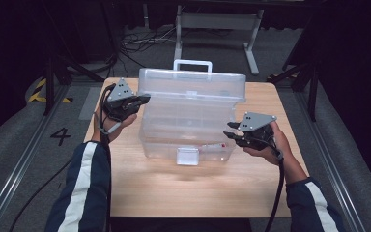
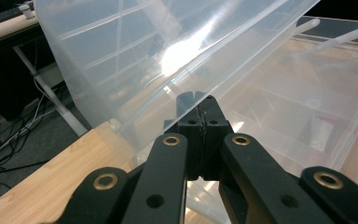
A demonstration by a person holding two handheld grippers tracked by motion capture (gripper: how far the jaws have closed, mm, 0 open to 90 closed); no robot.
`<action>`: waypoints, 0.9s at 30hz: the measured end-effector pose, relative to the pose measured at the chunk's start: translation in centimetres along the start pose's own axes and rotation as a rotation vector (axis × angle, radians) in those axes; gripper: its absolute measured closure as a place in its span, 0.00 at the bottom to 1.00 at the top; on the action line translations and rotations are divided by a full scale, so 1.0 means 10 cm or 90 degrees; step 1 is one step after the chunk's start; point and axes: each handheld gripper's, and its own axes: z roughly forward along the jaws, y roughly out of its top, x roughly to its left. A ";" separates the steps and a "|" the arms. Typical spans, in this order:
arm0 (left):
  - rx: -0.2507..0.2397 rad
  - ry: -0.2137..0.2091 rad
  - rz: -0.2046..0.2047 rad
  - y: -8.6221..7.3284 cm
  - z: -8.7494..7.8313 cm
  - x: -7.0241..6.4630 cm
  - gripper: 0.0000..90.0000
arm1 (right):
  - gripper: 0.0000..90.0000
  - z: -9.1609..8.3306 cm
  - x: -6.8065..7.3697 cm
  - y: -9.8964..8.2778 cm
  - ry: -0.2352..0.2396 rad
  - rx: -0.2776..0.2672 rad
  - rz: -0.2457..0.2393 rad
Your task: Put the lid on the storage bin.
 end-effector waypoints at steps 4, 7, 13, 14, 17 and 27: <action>0.004 -0.005 0.001 -0.01 0.00 -0.01 1.00 | 0.73 -0.04 0.00 -0.03 0.000 0.000 0.004; 0.011 -0.010 0.003 -0.02 0.00 -0.02 1.00 | 0.73 -0.06 0.00 -0.04 -0.001 -0.001 0.003; 0.016 -0.020 0.004 -0.05 -0.01 -0.04 1.00 | 0.71 -0.11 0.01 -0.06 -0.008 -0.005 0.008; 0.018 -0.020 0.006 -0.06 0.00 -0.04 1.00 | 0.69 -0.12 0.00 -0.06 -0.012 -0.003 0.012; 0.019 -0.026 0.007 -0.08 0.00 -0.04 1.00 | 0.69 -0.13 -0.02 -0.09 -0.019 0.005 0.022; 0.043 -0.036 0.015 -0.12 -0.02 -0.09 1.00 | 0.65 -0.09 -0.02 -0.18 -0.004 0.028 0.028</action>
